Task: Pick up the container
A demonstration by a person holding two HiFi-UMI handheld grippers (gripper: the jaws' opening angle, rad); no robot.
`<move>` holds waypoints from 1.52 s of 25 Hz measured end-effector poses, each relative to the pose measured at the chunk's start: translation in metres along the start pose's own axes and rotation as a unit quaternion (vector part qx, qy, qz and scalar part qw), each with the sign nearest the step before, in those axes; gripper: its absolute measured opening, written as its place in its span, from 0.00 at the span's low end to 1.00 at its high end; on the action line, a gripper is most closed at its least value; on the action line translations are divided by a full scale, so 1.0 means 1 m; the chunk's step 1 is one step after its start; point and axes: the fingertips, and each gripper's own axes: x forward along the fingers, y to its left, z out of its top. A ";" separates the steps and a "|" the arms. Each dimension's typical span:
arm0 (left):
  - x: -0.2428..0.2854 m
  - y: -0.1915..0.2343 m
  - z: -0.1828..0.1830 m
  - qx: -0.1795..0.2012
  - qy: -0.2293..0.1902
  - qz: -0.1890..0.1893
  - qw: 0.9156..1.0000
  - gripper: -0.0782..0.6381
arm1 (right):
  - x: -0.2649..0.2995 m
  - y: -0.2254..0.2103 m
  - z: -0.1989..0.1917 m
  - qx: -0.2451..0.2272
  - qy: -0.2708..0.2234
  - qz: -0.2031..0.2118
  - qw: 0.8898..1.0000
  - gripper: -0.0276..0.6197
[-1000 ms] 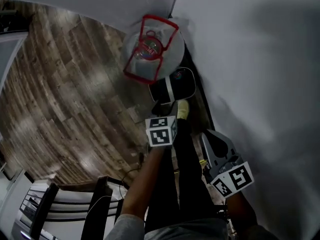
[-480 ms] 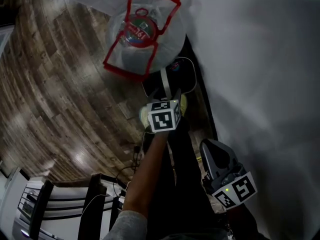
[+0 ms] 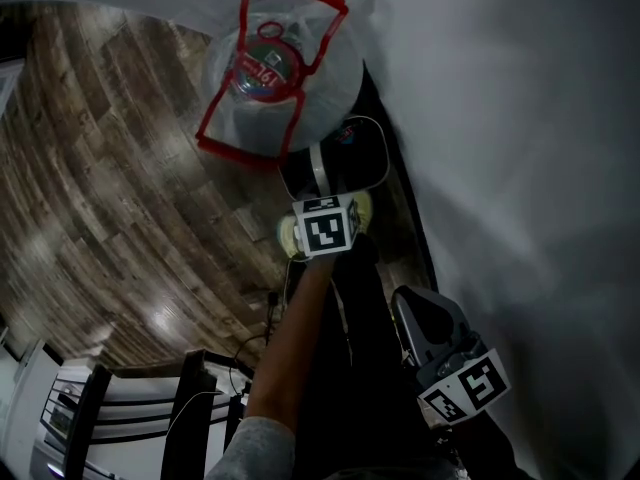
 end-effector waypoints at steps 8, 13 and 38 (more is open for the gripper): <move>-0.005 -0.004 0.002 -0.032 -0.008 -0.021 0.999 0.13 | 0.001 0.006 0.007 -0.004 0.000 0.004 1.000 0.09; -0.012 -0.011 -0.012 -0.028 0.009 -0.012 0.999 0.12 | -0.002 0.011 0.016 -0.007 -0.001 0.007 1.000 0.09; -0.136 -0.013 -0.006 -0.061 0.016 0.002 0.998 0.12 | -0.038 0.074 0.081 -0.051 -0.027 0.039 0.998 0.09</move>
